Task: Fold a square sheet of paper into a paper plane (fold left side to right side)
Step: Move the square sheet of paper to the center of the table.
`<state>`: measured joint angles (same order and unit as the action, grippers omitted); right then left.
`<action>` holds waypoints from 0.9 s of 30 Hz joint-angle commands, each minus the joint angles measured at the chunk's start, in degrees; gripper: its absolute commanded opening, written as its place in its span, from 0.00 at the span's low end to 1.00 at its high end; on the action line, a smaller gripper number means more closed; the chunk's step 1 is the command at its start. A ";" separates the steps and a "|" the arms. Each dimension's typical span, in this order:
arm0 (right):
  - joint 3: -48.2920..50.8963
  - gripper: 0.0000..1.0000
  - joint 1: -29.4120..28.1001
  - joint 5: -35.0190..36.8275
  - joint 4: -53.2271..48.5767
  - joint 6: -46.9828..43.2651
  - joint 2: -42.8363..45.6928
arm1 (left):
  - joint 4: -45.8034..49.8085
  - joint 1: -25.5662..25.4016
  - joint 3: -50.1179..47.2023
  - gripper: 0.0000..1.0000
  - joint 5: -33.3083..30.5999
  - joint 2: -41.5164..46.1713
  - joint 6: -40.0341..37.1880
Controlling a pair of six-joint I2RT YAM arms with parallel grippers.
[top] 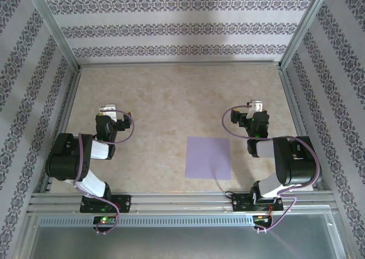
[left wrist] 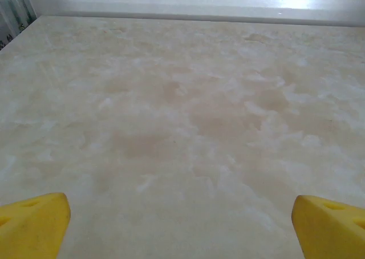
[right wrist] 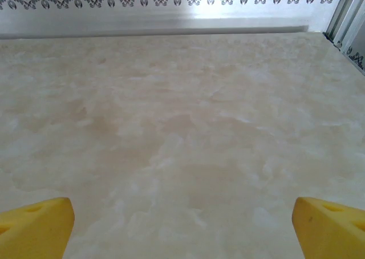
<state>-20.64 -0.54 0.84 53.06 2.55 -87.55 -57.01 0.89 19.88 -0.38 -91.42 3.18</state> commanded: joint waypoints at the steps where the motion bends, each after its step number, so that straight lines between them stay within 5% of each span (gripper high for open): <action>1: -0.80 0.98 -0.43 0.65 1.61 -0.89 -0.17 | -0.21 0.79 0.78 1.00 0.56 0.17 -0.96; 23: -0.65 0.98 0.80 -1.11 1.65 0.33 0.04 | -0.72 0.78 0.57 1.00 0.02 0.38 -0.65; 27: -0.24 0.98 0.97 1.38 -3.10 1.15 6.84 | 1.77 0.53 -2.00 1.00 -0.92 8.78 -1.12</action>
<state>-20.62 -0.10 0.73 51.37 2.81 -85.69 -56.23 0.89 19.03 -0.47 -88.86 3.16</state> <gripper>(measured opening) 0.983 0.997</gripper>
